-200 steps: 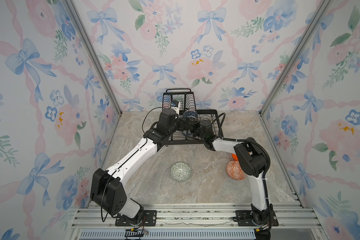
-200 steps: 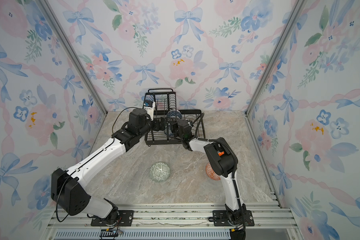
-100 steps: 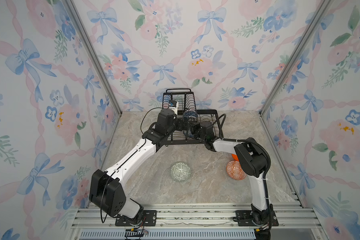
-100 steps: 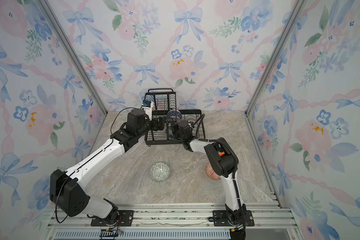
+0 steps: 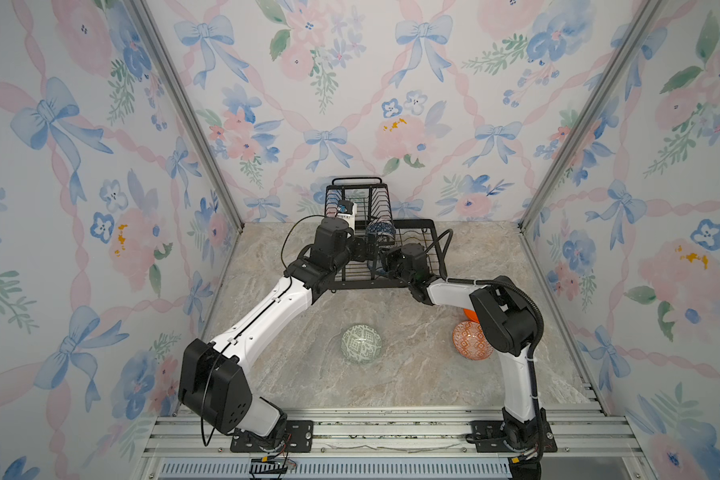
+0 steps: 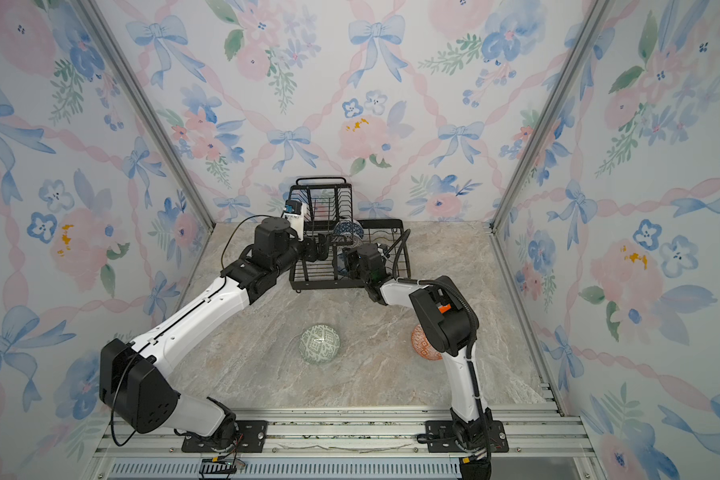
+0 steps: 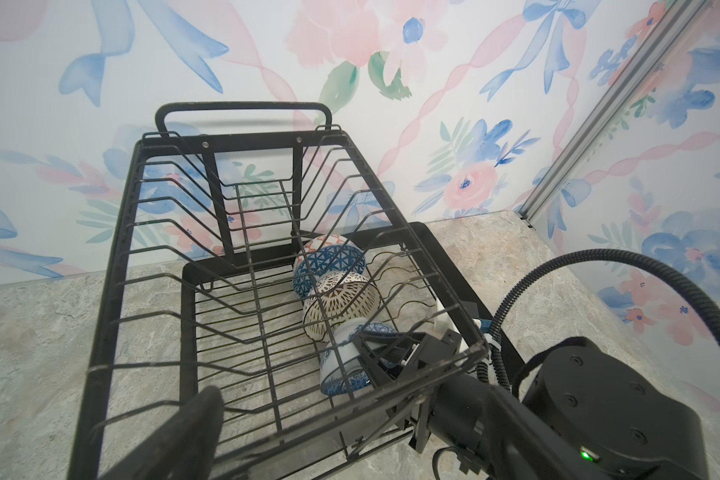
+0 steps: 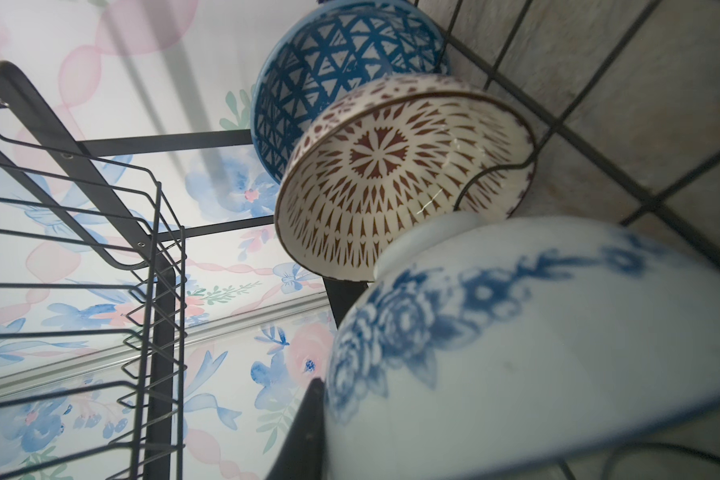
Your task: Load the bowls into the dish rack
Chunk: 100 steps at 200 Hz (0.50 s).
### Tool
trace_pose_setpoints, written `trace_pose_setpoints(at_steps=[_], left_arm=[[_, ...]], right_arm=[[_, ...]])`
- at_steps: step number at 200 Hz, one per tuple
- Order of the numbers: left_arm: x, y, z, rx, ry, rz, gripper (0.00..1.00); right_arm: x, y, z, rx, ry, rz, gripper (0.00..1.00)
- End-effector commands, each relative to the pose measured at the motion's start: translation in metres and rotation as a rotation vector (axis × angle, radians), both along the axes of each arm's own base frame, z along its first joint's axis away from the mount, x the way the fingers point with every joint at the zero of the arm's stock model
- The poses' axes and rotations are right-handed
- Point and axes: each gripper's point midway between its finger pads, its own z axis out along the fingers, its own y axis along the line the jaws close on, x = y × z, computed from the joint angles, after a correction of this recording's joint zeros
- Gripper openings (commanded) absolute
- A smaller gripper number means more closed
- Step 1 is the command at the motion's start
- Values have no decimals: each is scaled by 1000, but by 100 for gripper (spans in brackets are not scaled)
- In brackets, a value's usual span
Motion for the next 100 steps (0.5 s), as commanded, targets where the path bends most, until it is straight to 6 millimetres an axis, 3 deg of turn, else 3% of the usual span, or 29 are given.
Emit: trace_pose_setpoints(at_steps=[1, 100], left_arm=[[-3, 1, -10, -9, 41, -7, 98], [-5, 2, -12, -6, 44, -14, 98]], right_arm=[[-6, 0, 3, -17, 3, 19, 18], [-6, 1, 12, -16, -11, 19, 28]])
